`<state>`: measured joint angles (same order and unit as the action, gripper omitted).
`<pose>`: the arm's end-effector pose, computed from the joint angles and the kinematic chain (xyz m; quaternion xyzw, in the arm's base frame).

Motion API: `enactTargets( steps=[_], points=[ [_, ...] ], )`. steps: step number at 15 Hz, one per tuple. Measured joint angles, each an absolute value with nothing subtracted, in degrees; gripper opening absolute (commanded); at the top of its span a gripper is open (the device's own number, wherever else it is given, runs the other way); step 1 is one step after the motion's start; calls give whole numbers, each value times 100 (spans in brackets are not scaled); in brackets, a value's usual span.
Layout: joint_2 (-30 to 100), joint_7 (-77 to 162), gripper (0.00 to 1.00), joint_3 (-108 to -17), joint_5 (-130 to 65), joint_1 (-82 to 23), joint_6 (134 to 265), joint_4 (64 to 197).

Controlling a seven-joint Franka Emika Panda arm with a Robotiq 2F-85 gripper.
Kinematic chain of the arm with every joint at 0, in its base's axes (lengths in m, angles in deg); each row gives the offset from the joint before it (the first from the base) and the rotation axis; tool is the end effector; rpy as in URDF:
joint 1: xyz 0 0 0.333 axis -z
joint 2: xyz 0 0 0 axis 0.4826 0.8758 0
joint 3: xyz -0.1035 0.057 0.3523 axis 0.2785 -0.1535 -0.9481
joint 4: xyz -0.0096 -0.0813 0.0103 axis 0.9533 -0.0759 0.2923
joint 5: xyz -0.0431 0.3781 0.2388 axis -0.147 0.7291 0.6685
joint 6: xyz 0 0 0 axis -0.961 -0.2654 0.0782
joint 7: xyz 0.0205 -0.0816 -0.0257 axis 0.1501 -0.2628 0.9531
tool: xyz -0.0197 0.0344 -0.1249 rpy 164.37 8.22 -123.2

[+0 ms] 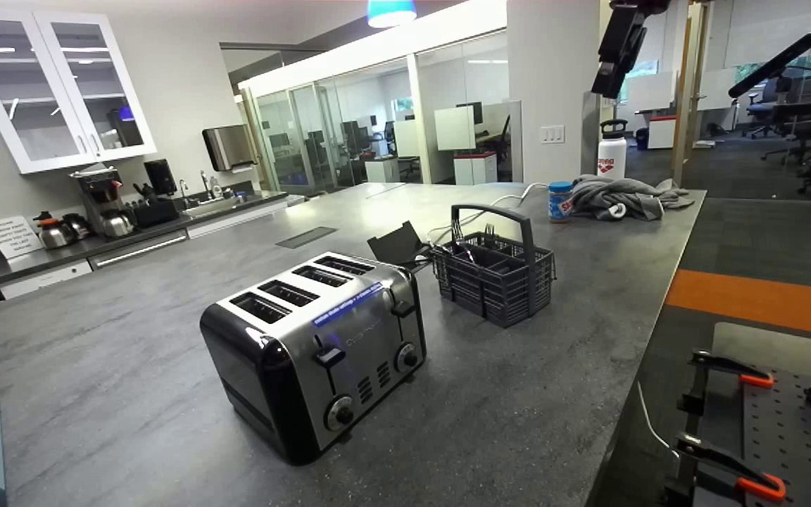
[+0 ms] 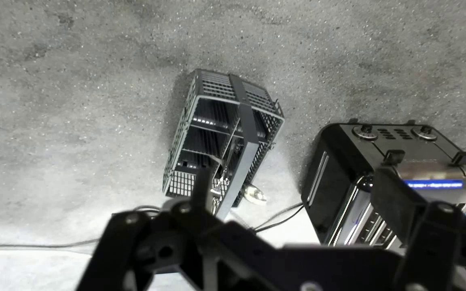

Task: Move the gray basket to the right

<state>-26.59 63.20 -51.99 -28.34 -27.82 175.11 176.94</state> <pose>0.3500 -0.1201 0.5966 -0.9858 -0.0270 -0.1538 0.0621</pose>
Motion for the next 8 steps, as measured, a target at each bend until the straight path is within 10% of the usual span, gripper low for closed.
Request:
enactTargets(
  steps=[8],
  points=[
    [-675,6253,100,-5329,-3035,-2773,19386,17406]
  ],
)
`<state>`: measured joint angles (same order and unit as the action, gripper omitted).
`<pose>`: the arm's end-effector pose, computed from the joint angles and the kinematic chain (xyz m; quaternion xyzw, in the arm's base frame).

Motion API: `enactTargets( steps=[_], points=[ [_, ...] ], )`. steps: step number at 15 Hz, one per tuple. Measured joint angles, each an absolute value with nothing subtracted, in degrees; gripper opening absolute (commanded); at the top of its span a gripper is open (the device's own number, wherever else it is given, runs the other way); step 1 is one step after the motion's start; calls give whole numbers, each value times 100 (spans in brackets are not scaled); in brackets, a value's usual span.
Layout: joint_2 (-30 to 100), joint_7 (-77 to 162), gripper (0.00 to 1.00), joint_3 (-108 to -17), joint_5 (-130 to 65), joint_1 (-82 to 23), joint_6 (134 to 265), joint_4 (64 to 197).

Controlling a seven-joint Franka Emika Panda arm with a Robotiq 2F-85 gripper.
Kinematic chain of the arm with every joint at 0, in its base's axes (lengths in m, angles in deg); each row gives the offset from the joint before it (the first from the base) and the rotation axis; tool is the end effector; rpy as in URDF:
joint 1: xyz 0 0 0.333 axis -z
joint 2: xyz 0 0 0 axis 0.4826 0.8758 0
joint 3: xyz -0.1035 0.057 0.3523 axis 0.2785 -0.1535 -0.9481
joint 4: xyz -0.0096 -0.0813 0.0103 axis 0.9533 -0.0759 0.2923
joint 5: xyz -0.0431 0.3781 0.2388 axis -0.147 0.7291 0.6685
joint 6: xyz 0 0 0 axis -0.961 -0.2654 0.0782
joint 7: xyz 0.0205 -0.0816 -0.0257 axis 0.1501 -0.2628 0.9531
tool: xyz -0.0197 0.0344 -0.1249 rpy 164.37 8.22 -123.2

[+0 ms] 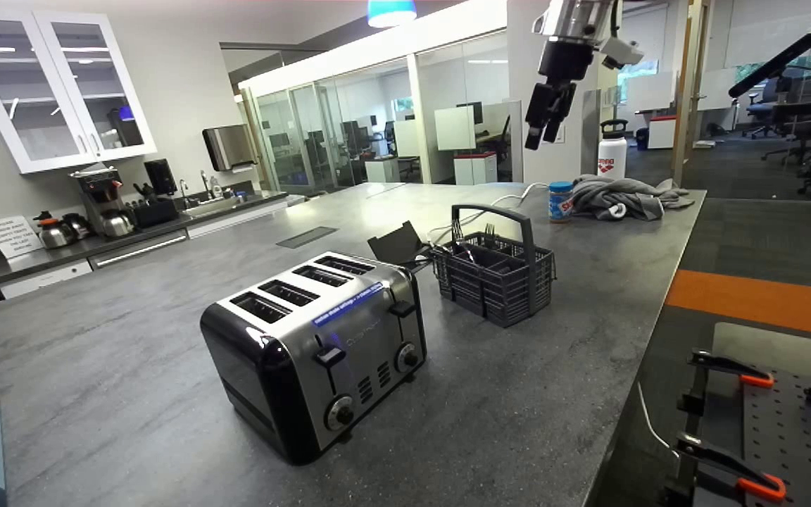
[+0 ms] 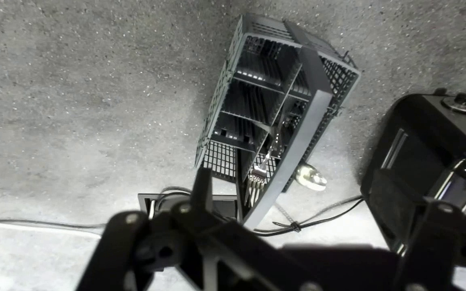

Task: Move the gray basket to the right

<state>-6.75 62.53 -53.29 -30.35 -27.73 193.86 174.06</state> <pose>0.4672 -0.1318 0.5227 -0.9872 -0.0172 -0.1588 0.0008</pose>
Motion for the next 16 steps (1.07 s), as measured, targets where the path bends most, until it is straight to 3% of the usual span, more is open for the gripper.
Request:
enactTargets(
  steps=[8,16],
  points=[
    [1209,5307,100,-5546,-2804,-2623,19570,16194],
    [1782,4616,100,-5854,-2747,-2615,19568,15931]
  ],
)
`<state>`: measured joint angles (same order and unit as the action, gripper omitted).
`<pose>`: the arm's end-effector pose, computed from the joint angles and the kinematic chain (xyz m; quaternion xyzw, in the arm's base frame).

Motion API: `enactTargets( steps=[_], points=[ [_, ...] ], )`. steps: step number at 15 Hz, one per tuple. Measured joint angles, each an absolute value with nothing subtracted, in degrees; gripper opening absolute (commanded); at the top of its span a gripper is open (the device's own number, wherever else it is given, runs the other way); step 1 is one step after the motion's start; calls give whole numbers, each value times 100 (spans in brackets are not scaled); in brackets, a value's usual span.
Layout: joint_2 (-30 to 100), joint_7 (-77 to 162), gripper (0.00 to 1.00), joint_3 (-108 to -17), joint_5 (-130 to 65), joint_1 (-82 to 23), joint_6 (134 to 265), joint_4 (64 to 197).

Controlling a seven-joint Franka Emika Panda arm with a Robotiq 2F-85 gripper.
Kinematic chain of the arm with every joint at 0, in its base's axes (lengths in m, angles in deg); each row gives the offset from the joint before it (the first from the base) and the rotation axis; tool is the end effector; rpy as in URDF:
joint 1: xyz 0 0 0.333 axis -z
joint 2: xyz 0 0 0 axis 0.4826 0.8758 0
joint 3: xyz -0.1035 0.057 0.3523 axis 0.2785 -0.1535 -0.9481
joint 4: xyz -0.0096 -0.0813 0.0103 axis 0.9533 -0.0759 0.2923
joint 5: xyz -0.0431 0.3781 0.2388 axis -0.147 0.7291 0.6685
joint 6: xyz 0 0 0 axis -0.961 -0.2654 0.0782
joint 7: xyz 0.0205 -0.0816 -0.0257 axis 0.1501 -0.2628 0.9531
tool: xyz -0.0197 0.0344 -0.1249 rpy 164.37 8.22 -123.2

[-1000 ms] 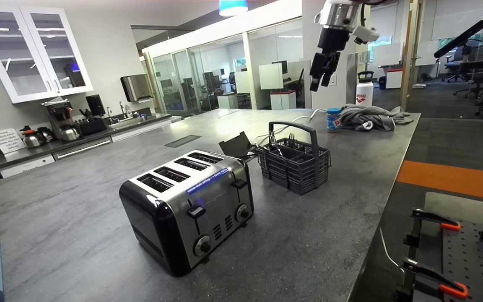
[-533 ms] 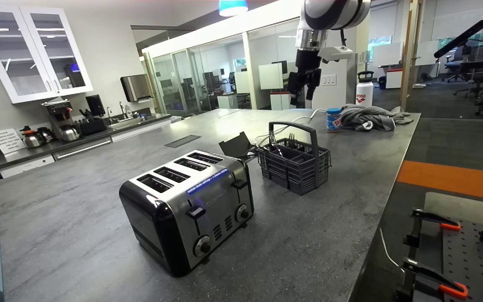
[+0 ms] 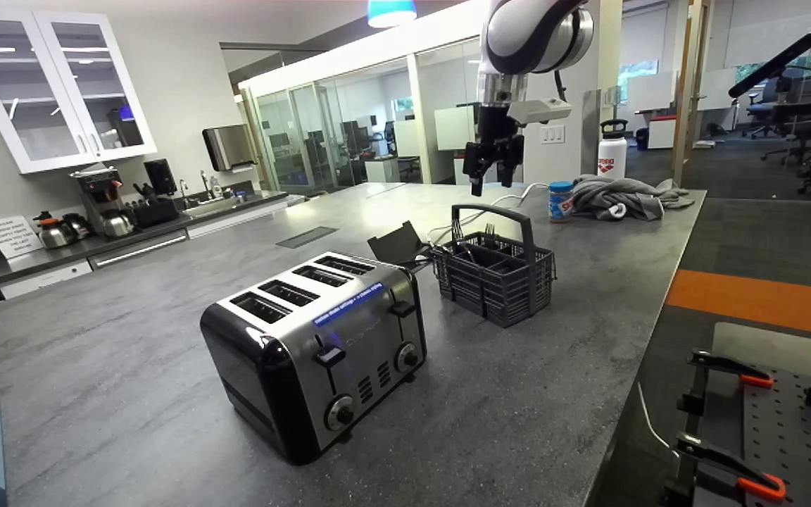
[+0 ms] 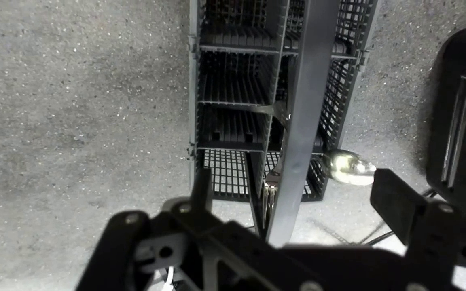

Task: Move the gray basket to the right

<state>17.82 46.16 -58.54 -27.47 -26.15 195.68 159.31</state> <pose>0.5994 -0.1152 0.4395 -0.9898 0.1099 -0.0903 0.0050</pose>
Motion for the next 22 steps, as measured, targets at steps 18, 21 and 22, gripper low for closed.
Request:
enactTargets(
  steps=[18,21,22],
  points=[
    [2082,4433,5,-5937,-2776,-2606,19568,15965],
    [2085,4421,5,-5968,-2782,-2607,19568,15965],
    [2085,4421,5,-5977,-2788,-2607,19568,15965]
  ],
)
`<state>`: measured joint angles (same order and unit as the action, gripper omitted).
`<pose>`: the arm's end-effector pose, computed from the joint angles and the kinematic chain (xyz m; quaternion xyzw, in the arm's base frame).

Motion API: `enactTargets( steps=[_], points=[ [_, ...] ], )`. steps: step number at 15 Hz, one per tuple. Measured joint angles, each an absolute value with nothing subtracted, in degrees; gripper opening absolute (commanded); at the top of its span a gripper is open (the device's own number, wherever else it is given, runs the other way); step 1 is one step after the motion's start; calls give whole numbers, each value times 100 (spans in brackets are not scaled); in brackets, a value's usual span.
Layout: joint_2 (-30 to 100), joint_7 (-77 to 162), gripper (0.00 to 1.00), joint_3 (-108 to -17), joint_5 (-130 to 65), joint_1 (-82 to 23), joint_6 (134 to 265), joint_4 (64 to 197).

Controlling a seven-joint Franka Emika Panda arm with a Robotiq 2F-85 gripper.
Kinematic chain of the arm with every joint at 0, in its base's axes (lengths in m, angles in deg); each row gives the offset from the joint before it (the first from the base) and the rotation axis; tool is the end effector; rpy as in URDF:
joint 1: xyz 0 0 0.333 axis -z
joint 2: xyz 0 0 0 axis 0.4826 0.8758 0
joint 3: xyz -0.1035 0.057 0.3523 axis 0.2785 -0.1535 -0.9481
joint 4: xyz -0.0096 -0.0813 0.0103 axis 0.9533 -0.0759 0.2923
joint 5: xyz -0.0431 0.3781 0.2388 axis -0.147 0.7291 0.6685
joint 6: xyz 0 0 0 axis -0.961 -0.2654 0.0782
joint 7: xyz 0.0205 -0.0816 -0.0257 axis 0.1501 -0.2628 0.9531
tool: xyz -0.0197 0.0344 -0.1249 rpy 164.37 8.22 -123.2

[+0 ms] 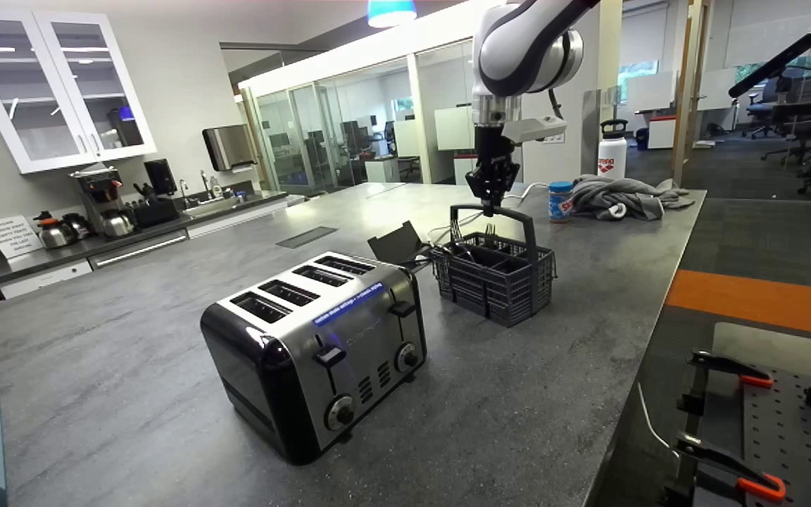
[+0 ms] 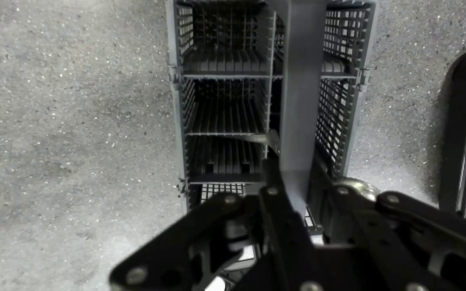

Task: Move the gray basket to the right

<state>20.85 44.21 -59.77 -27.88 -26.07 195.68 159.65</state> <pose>0.6046 -0.1034 0.4043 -0.9915 0.1150 -0.0607 0.0028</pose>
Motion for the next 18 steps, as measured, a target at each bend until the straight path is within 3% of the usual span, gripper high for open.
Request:
enactTargets(
  steps=[9,18],
  points=[
    [1884,4842,5,-5974,-2807,-2534,19378,15966],
    [1261,7165,5,-5482,-2512,-2100,19102,15878]
  ],
)
